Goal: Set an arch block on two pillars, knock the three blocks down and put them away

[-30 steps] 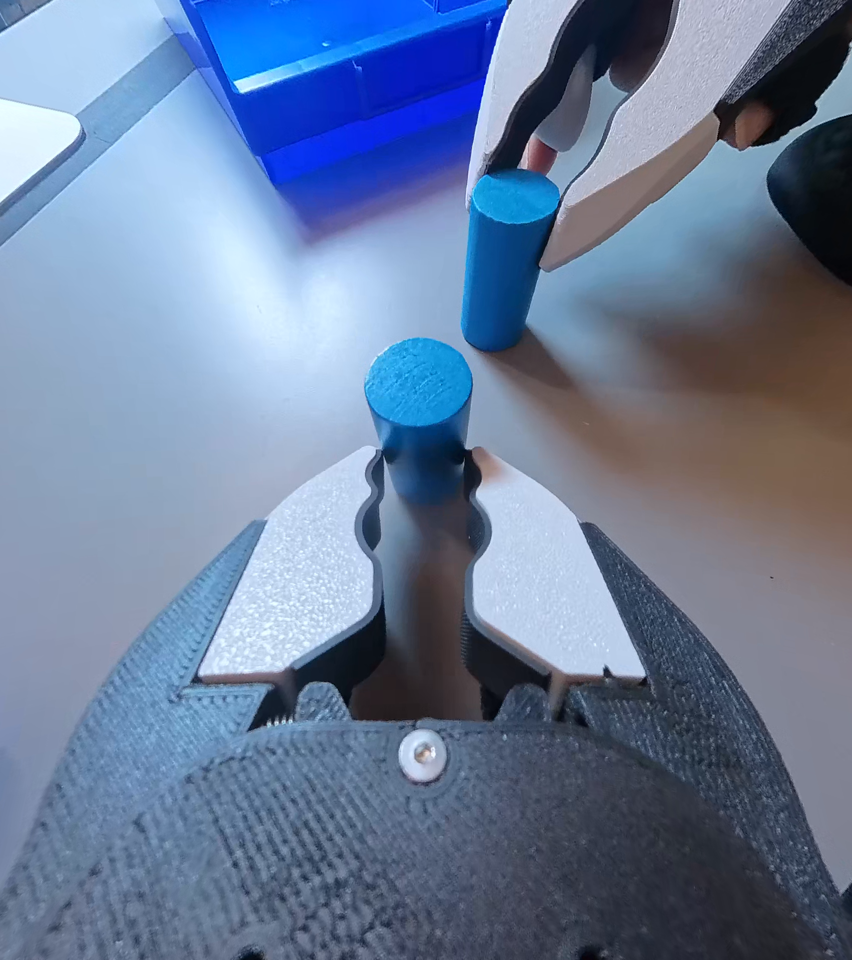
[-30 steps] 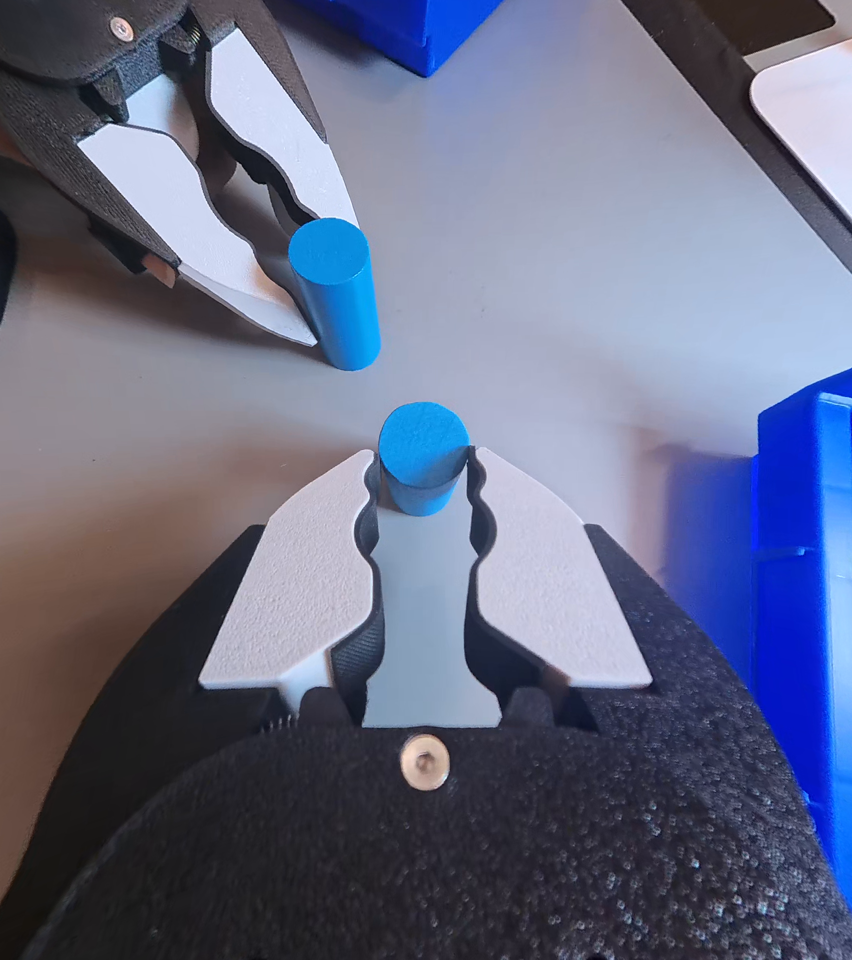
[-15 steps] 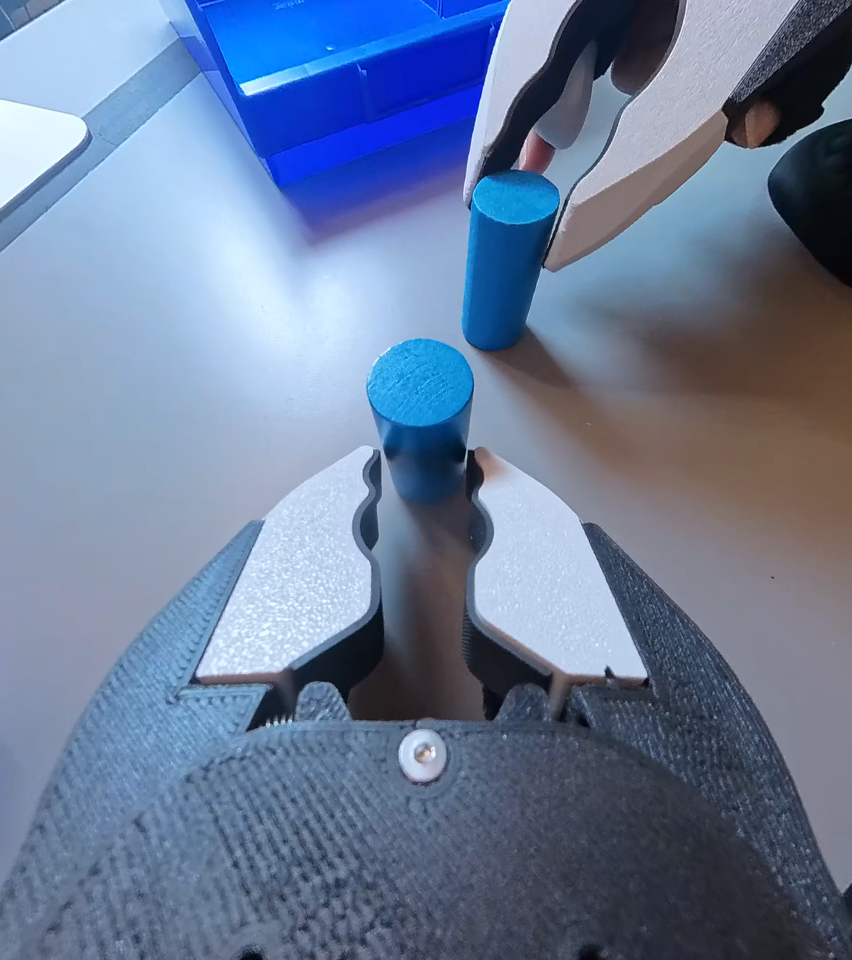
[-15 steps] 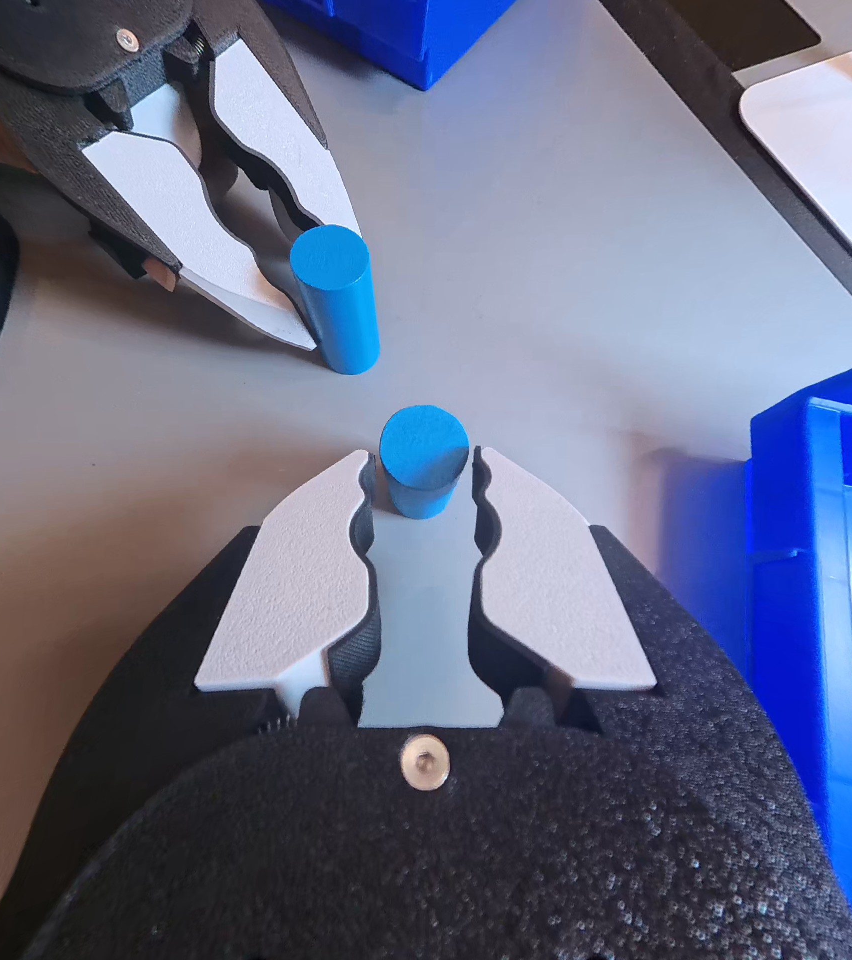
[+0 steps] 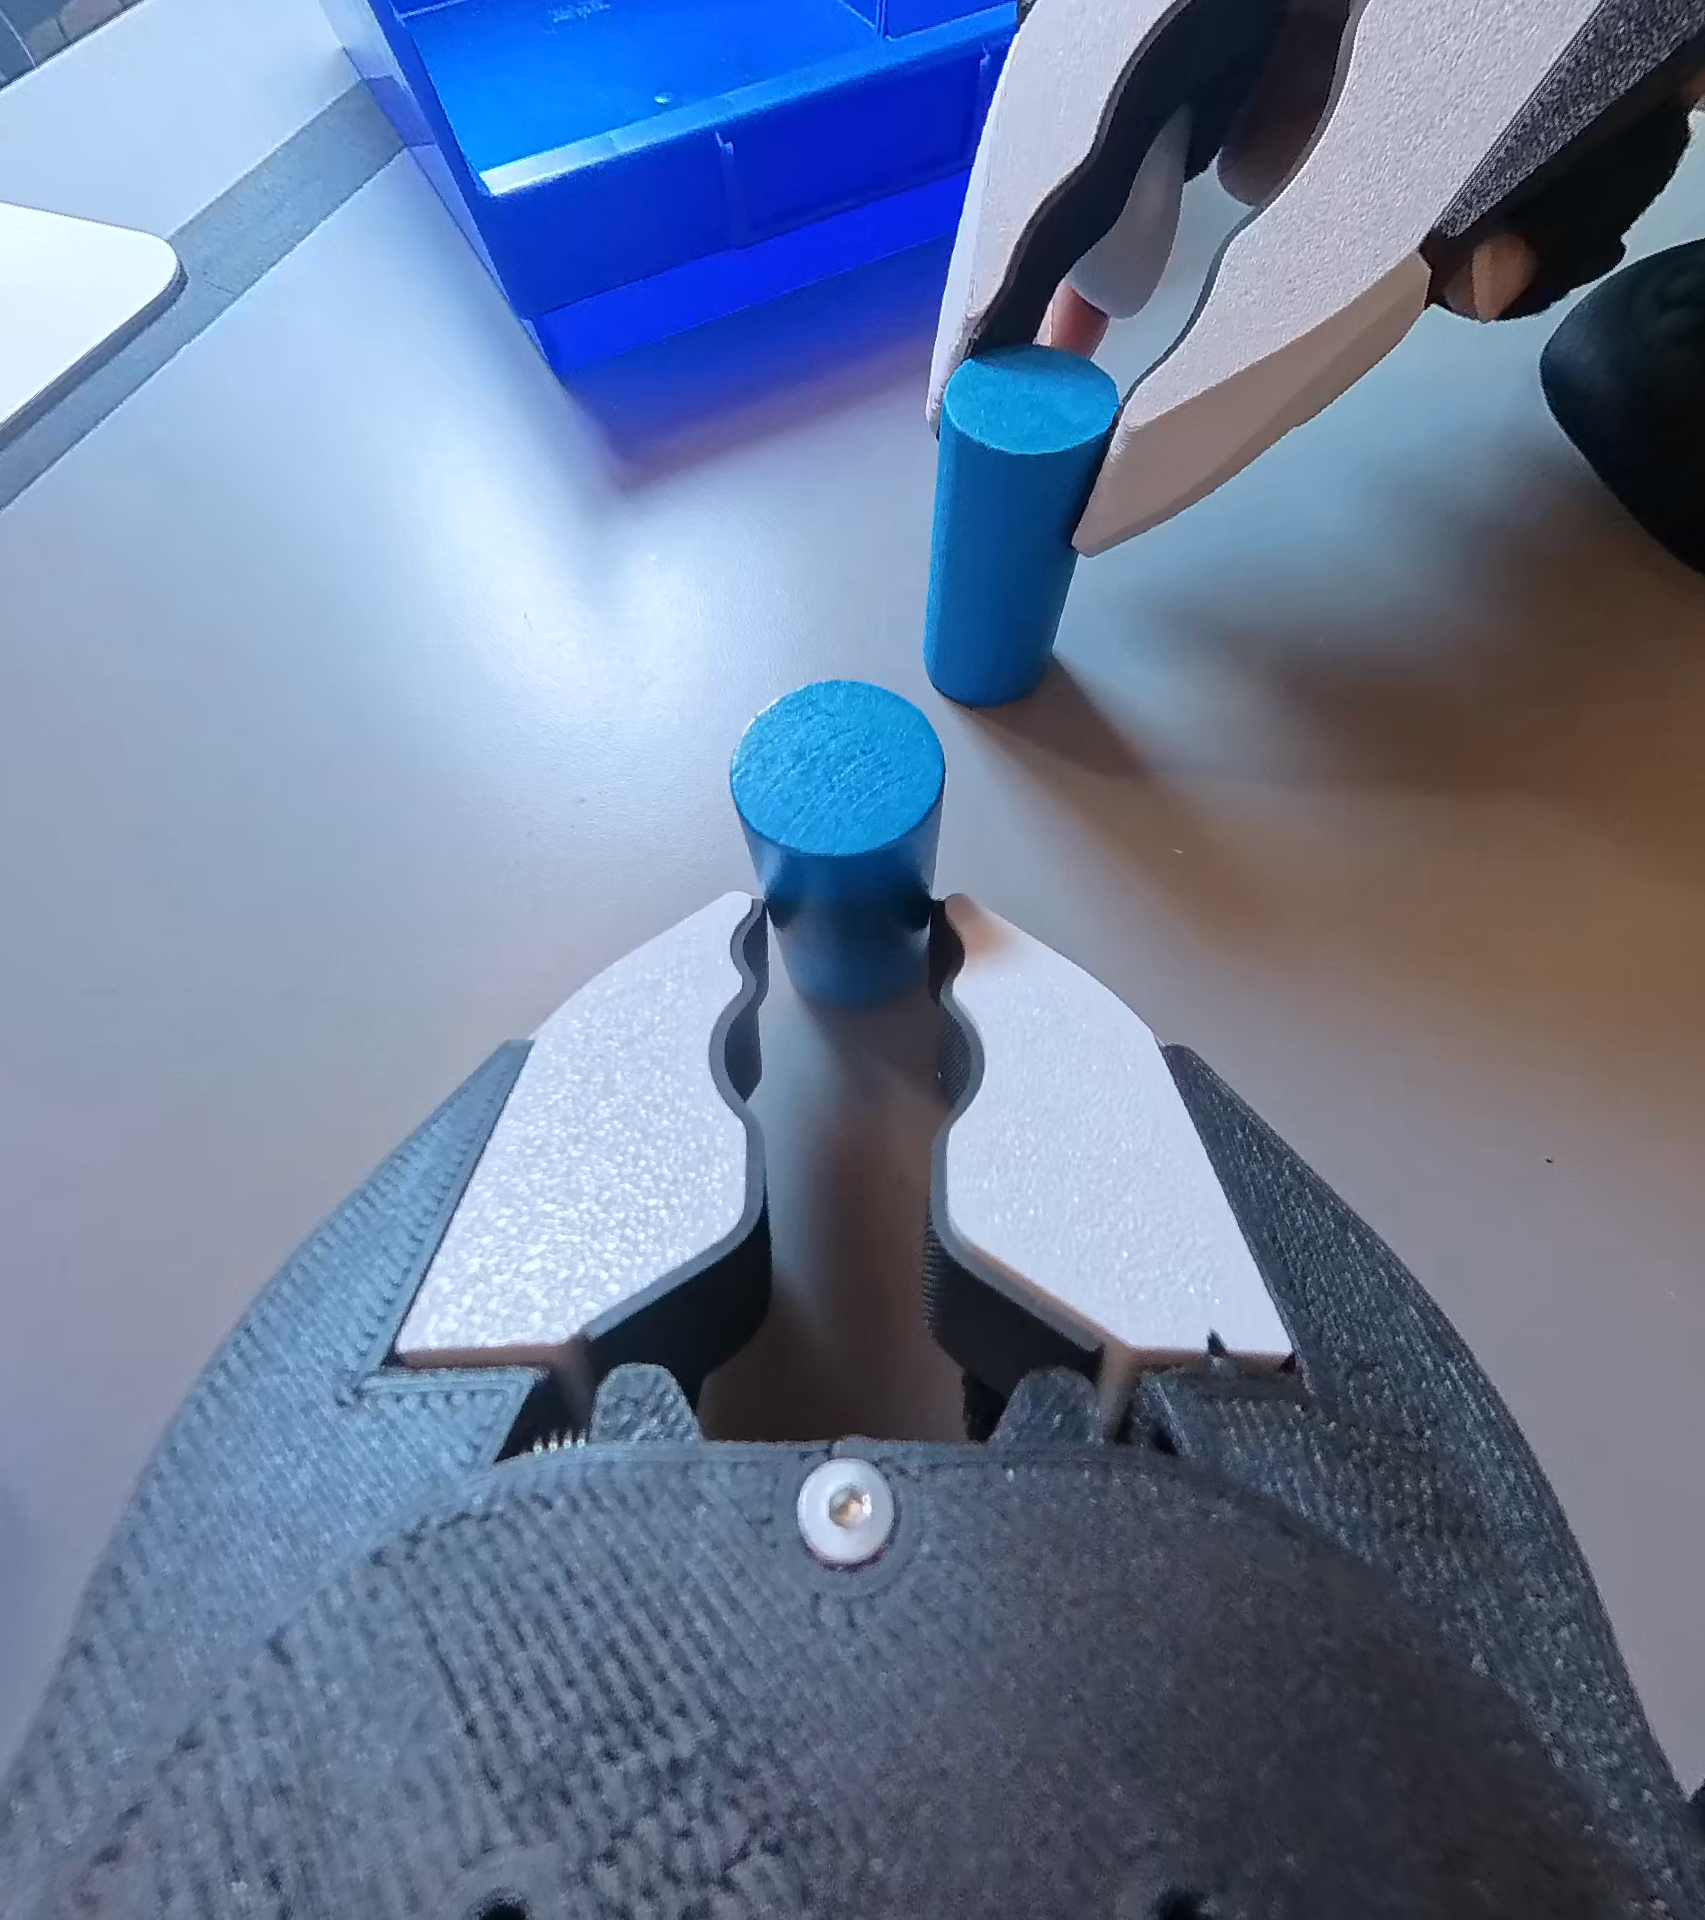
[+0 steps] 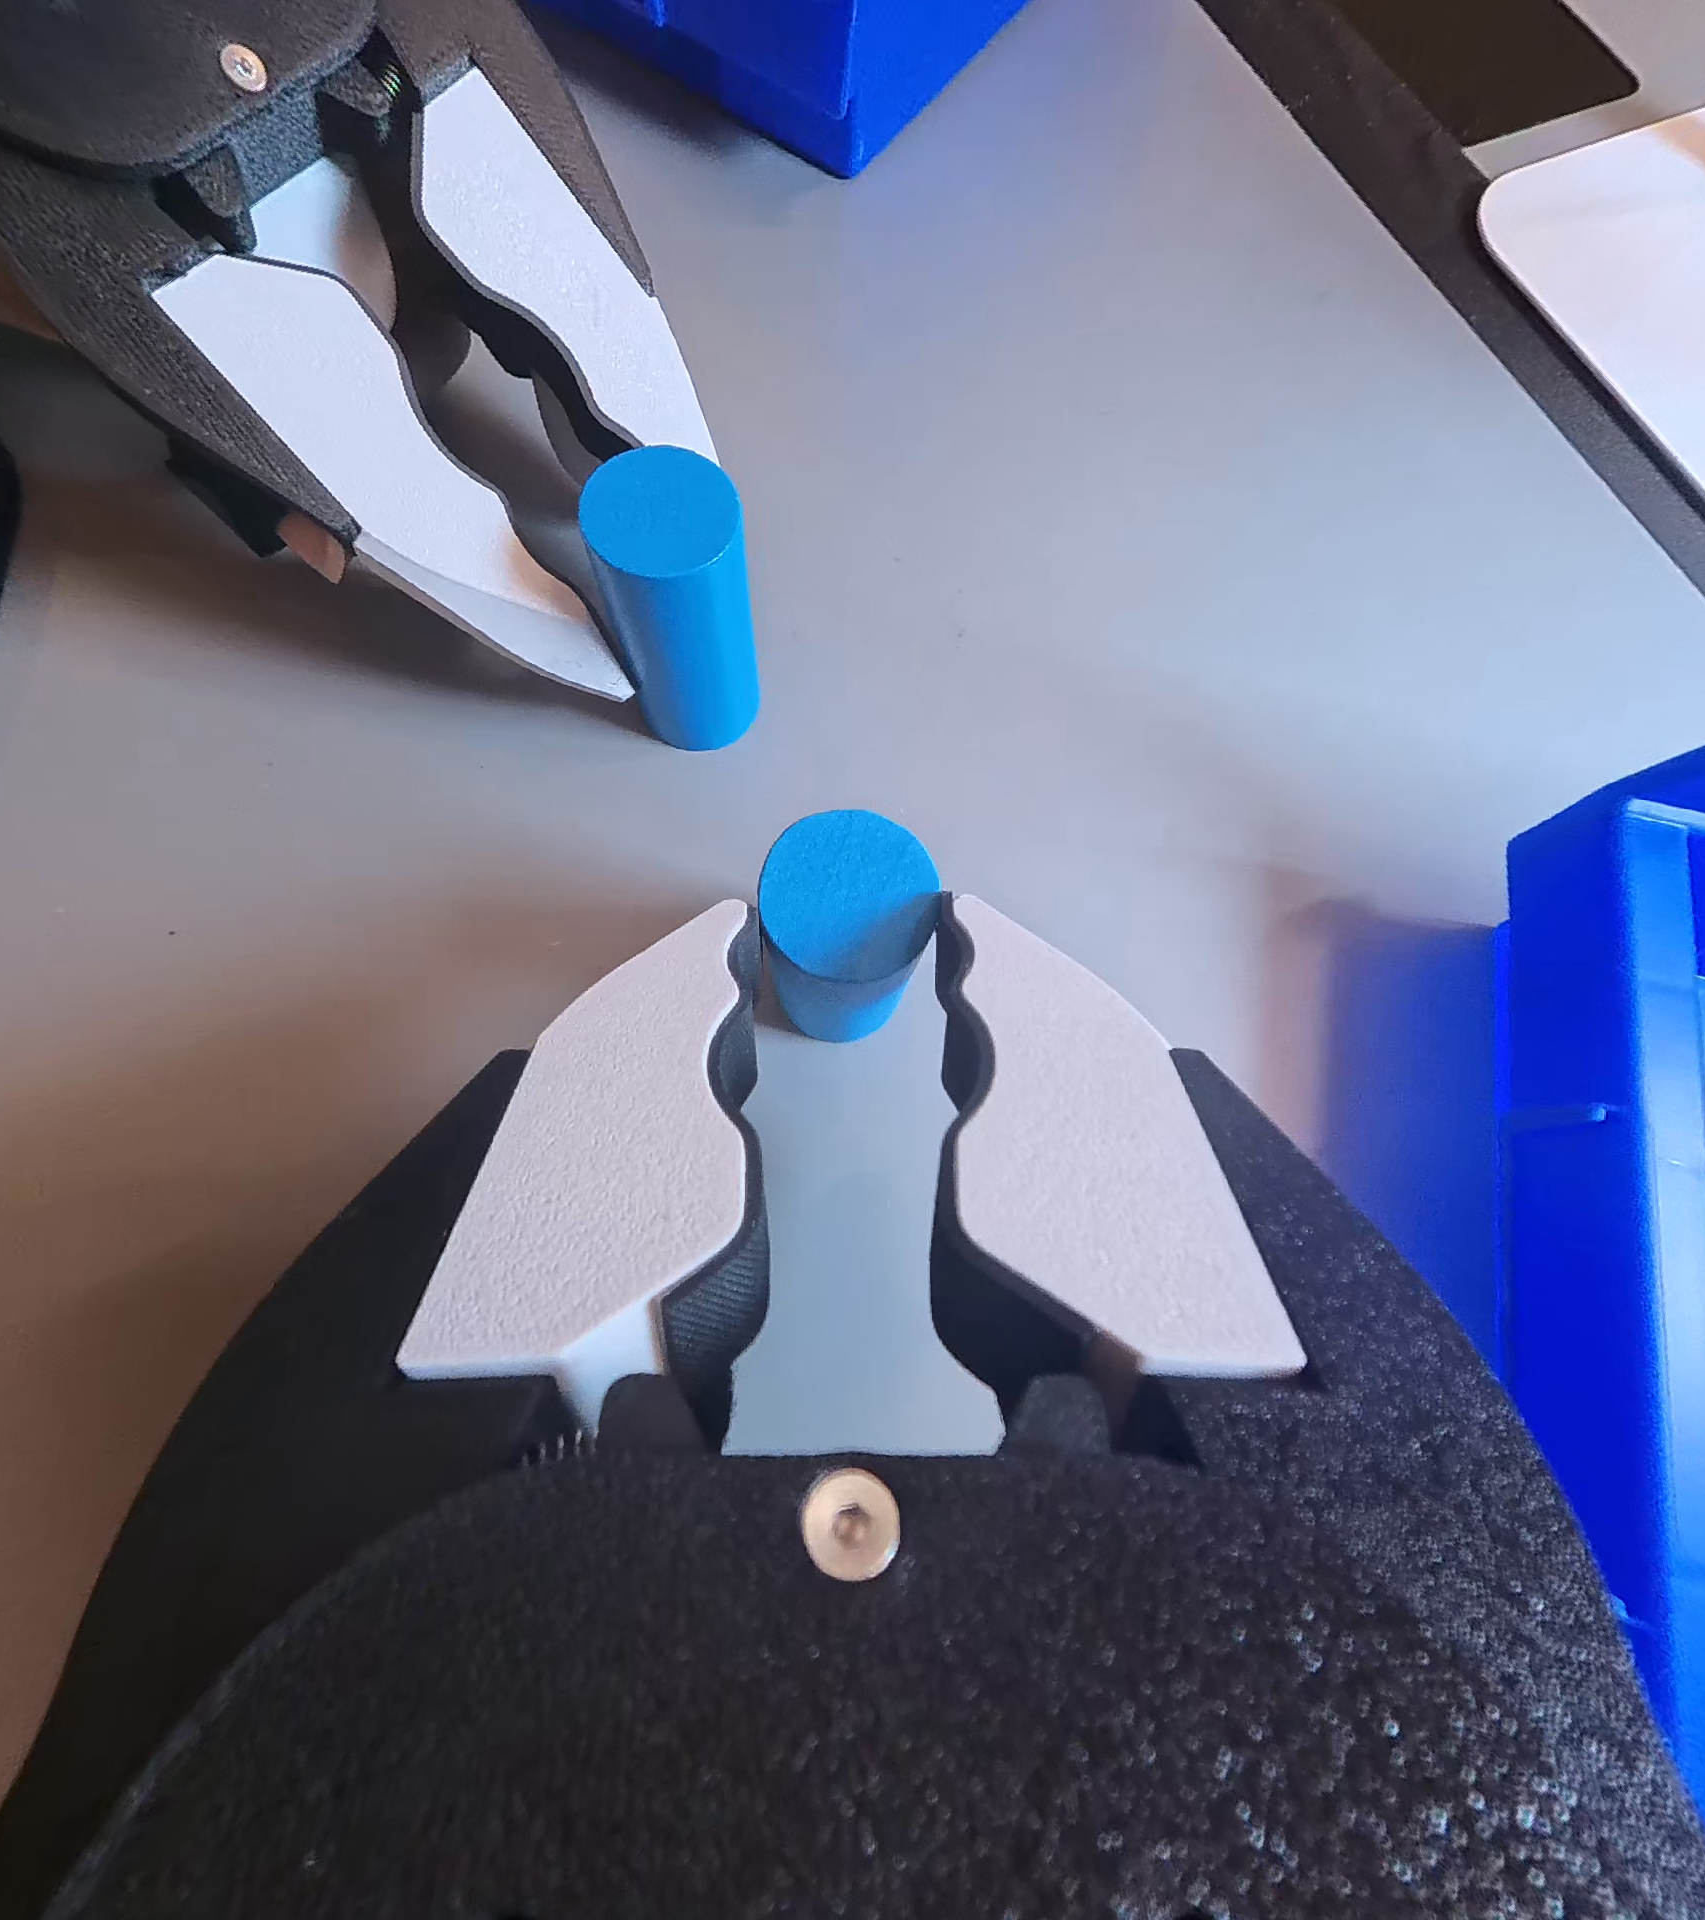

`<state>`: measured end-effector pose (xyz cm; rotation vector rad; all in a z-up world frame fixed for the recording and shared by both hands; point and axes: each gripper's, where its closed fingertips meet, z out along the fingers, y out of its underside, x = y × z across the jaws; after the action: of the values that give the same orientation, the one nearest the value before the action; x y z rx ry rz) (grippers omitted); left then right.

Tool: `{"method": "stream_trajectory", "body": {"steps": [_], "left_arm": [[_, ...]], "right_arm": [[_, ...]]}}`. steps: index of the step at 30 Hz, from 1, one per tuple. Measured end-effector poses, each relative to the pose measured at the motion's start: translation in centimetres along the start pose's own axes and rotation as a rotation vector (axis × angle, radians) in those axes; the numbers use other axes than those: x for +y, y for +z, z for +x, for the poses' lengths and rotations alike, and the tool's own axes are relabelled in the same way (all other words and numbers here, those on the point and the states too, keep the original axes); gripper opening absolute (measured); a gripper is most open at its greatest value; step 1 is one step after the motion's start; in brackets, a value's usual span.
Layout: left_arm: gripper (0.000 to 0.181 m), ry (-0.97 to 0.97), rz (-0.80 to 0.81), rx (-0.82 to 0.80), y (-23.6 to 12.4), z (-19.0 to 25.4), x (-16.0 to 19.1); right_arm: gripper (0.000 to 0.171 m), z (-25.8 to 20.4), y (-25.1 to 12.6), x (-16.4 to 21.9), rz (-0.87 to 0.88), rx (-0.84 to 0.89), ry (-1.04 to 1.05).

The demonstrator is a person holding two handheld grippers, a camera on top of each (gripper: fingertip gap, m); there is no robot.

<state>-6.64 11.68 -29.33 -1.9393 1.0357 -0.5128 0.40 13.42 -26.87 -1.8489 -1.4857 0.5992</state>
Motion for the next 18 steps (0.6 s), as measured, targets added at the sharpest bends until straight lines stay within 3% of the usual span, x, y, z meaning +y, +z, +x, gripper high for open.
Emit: {"method": "stream_trajectory", "body": {"steps": [6, 10, 15, 18], "left_arm": [[0.038, -0.016, 0.026, 0.017, -0.3, 0.0, -0.4], [0.042, -0.025, 0.097, 0.007, -2.4, -0.8, -2.2], [0.043, 0.003, 0.159, -0.185, -8.5, -5.7, -5.4], [0.047, -0.092, 0.126, -0.290, -13.6, -10.3, -6.0]], "right_arm": [[0.041, 0.0, -0.6, -0.6, 0.041, -0.008, 0.010], [0.047, 0.6, -2.5, -2.3, 0.151, 0.011, 0.033], [0.048, 1.9, -5.1, -3.4, 0.269, 0.064, 0.069], [0.047, 2.5, -6.0, -3.1, 0.298, 0.083, 0.100]]}}
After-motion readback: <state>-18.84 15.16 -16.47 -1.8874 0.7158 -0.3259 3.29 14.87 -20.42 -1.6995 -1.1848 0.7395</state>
